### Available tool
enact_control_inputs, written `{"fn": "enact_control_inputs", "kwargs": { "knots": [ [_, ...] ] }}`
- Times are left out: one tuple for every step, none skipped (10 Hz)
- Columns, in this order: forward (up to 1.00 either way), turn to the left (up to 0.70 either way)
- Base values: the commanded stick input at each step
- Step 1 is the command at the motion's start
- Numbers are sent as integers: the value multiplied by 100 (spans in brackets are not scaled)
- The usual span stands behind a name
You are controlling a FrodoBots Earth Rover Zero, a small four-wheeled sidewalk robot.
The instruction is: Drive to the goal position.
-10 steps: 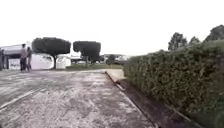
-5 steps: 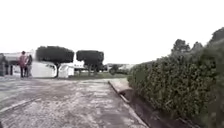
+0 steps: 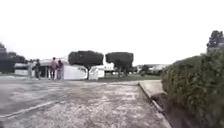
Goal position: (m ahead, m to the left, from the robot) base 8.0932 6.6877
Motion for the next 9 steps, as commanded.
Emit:
{"fn": "enact_control_inputs", "kwargs": {
  "knots": [
    [50, 50],
    [50, 50],
    [50, 50],
    [50, 50],
    [50, 50],
    [50, 50],
    [50, 50],
    [50, 50],
    [50, 50]
  ]
}}
